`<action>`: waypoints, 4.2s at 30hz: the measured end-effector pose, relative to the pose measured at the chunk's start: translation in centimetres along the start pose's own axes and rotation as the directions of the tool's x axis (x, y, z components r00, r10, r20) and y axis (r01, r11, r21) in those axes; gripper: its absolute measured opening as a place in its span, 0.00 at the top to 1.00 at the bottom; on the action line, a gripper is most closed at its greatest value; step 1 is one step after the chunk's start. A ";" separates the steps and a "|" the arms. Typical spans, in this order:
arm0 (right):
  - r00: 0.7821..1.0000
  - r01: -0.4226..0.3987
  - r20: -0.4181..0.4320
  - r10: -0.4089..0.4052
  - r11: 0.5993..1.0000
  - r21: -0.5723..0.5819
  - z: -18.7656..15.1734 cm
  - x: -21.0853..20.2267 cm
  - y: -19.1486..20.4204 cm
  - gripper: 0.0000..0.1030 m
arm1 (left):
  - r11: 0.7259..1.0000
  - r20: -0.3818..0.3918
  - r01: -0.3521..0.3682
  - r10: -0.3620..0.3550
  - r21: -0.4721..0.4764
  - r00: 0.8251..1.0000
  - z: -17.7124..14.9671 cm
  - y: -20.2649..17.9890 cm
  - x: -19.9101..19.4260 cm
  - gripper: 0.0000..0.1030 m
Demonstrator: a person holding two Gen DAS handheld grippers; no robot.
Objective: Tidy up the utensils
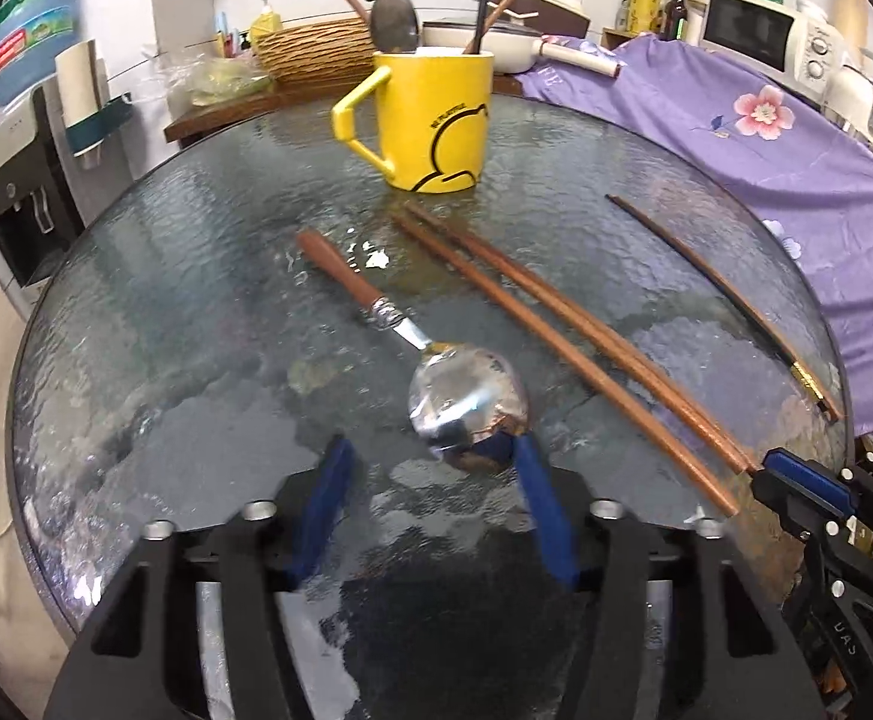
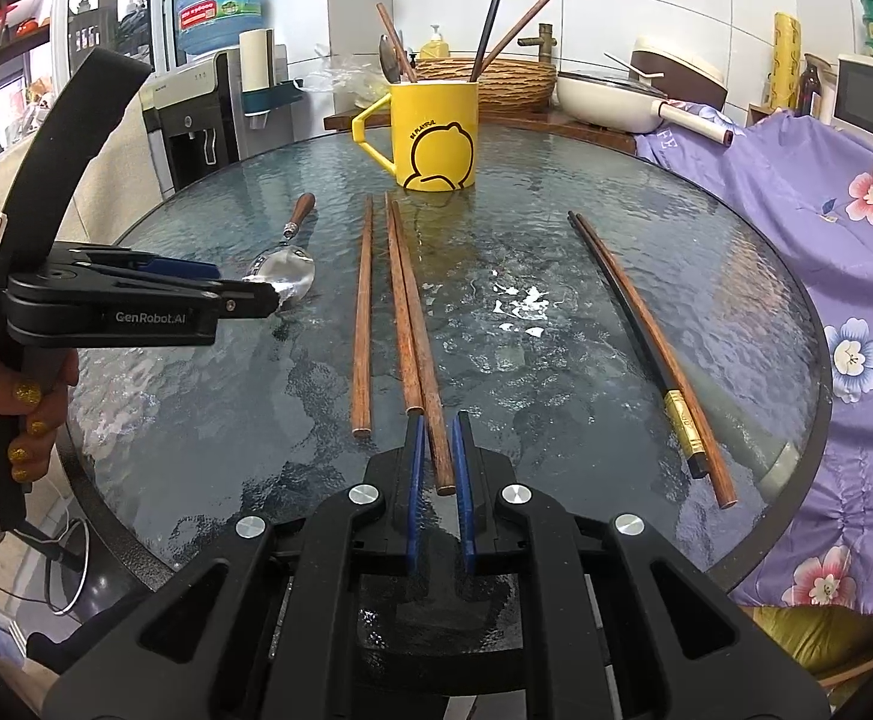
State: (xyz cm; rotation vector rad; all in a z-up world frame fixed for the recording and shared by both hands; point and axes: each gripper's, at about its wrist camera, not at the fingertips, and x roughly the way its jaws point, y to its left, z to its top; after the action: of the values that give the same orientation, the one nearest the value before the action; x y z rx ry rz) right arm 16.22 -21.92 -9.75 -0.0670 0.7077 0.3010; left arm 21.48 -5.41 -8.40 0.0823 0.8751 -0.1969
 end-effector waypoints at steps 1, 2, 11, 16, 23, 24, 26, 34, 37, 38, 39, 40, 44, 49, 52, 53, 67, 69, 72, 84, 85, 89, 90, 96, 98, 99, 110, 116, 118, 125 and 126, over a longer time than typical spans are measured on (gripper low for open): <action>1.000 0.000 0.000 0.000 1.000 -0.001 0.0 0.0 0.0 0.90 | 1.000 0.013 -0.009 0.009 -0.004 1.000 0.0 -0.1 -0.1 0.25; 1.000 -0.001 -0.001 0.001 1.000 -0.001 0.0 0.0 0.0 0.90 | 1.000 0.024 -0.021 0.021 0.000 0.999 0.0 -0.2 -0.1 0.20; 1.000 -0.006 -0.003 0.006 1.000 0.001 0.1 0.1 0.0 0.90 | 0.994 0.011 -0.106 0.105 0.039 0.994 1.7 -1.5 1.7 0.21; 1.000 -0.009 -0.006 0.009 1.000 -0.001 0.1 0.1 0.0 0.90 | 0.993 -0.008 -0.107 0.108 0.058 0.994 2.3 -1.9 2.1 0.24; 1.000 -0.008 -0.006 0.008 1.000 0.002 0.2 0.2 -0.1 0.90 | 0.999 -0.004 -0.024 0.024 0.024 1.000 1.6 -1.2 1.5 0.51; 1.000 -0.007 -0.005 0.007 1.000 0.004 0.2 0.2 -0.1 0.91 | 0.999 0.000 -0.024 0.024 0.025 1.000 1.5 -1.2 1.4 0.55; 1.000 -0.007 -0.003 0.007 1.000 0.007 0.2 0.2 -0.2 0.91 | 0.999 0.007 -0.019 0.018 0.026 1.000 1.2 -0.9 1.2 0.55; 1.000 -0.001 0.011 0.001 1.000 0.005 0.3 -0.2 -0.1 0.92 | 1.000 0.012 0.026 -0.026 0.001 1.000 0.1 0.3 0.1 0.56; 1.000 0.001 0.021 -0.001 1.000 0.001 0.5 -0.6 0.0 0.92 | 0.998 0.009 0.065 -0.065 -0.011 0.998 -0.3 0.8 -0.4 0.56; 1.000 0.003 0.027 -0.003 1.000 0.000 0.6 -0.7 0.0 0.92 | 0.998 0.010 0.066 -0.066 -0.008 0.998 -0.3 0.9 -0.6 0.56; 1.000 0.005 0.031 -0.005 1.000 -0.001 0.7 -0.8 0.0 0.92 | 0.998 0.015 0.065 -0.065 -0.002 0.998 -0.4 0.9 -0.8 0.56; 0.999 0.007 0.036 -0.007 1.000 -0.001 0.8 -1.0 -0.1 0.92 | 0.998 0.026 0.062 -0.062 0.005 0.998 -0.5 0.9 -1.1 0.56; 0.999 0.012 0.049 -0.012 1.000 -0.002 1.1 -1.5 -0.1 0.92 | 0.998 0.055 0.057 -0.059 0.028 0.997 -0.6 0.8 -2.1 0.56; 0.998 0.018 0.065 -0.017 1.000 -0.010 1.6 -2.0 0.1 0.92 | 0.997 0.082 0.065 -0.068 0.044 0.994 -0.4 0.9 -3.0 0.56; 0.997 0.022 0.072 -0.021 1.000 -0.012 1.8 -2.3 0.2 0.92 | 0.996 0.095 0.067 -0.072 0.052 0.993 -0.2 0.8 -3.5 0.56; 0.997 0.022 0.073 -0.021 1.000 -0.013 1.8 -2.3 0.2 0.92 | 0.996 0.101 0.069 -0.075 0.055 0.992 -0.2 0.9 -3.6 0.56; 0.996 0.026 0.089 -0.024 0.999 -0.024 2.4 -2.6 0.4 0.92 | 0.996 0.187 0.032 -0.048 0.084 0.981 0.7 1.2 -5.3 0.64; 0.996 0.025 0.084 -0.023 0.999 -0.022 2.3 -2.5 0.4 0.92 | 0.996 0.188 0.026 -0.041 0.081 0.981 0.4 1.3 -5.4 0.61; 0.997 0.022 0.073 -0.021 1.000 -0.020 2.0 -2.2 0.4 0.94 | 0.996 0.174 0.007 -0.022 0.091 0.985 -0.4 1.2 -5.2 0.43; 0.998 0.001 0.067 -0.001 1.000 0.004 1.2 -1.9 0.1 0.93 | 0.997 0.124 -0.072 0.070 0.014 0.990 -3.2 0.1 -3.7 0.31; 0.998 0.000 0.064 -0.001 1.000 0.005 1.2 -1.8 0.0 0.93 | 0.997 0.121 -0.076 0.075 0.006 0.990 -3.3 0.1 -3.6 0.30; 0.999 -0.009 0.038 0.008 1.000 0.021 0.5 -1.6 -0.4 0.93 | 0.995 0.125 -0.099 0.101 -0.019 0.987 -3.7 0.5 -3.7 0.27; 0.999 -0.018 0.036 0.017 0.999 0.031 0.4 -1.6 -0.5 0.93 | 0.995 0.124 -0.095 0.098 -0.030 0.987 -3.9 0.7 -3.7 0.25; 0.998 -0.051 0.037 0.049 0.997 0.052 -0.2 -1.7 -0.6 0.63 | 0.993 0.107 -0.102 0.108 -0.059 0.988 -4.5 0.9 -3.5 0.19; 0.998 -0.052 0.035 0.050 0.998 0.044 -0.3 -1.5 -0.5 0.63 | 0.992 0.107 -0.110 0.116 -0.066 0.987 -4.4 0.9 -3.4 0.19; 0.998 -0.050 0.034 0.049 0.998 0.040 -0.3 -1.4 -0.5 0.63 | 0.991 0.106 -0.114 0.121 -0.073 0.987 -4.3 0.8 -3.4 0.19; 0.998 -0.049 0.034 0.049 0.999 0.000 -0.6 -0.8 -0.2 0.63 | 0.980 0.056 -0.168 0.175 -0.102 0.983 -3.2 -0.3 -1.9 0.20; 0.998 -0.044 0.042 0.045 0.999 -0.020 -0.7 -0.7 0.0 0.63 | 0.978 0.066 -0.158 0.168 -0.138 0.984 -3.3 0.1 -2.0 0.35; 0.998 -0.025 0.054 0.026 0.999 -0.027 -0.9 -0.7 0.2 0.70 | 0.977 0.073 -0.158 0.170 -0.141 0.983 -3.5 0.2 -2.2 0.39; 0.997 -0.015 0.074 0.021 0.997 -0.081 -1.2 -0.8 1.6 0.92 | 0.980 0.106 -0.153 0.167 -0.129 0.980 -3.9 0.2 -2.5 0.53; 0.997 -0.013 0.074 0.019 0.997 -0.080 -1.2 -0.8 1.6 0.92 | 0.980 0.107 -0.153 0.167 -0.127 0.980 -3.8 0.2 -2.5 0.55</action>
State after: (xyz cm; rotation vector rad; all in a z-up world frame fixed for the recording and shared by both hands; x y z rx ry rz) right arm 14.47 -20.82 -10.07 -0.1245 0.6224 0.3456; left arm 17.09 -4.32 -8.97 0.0302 0.7575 0.0010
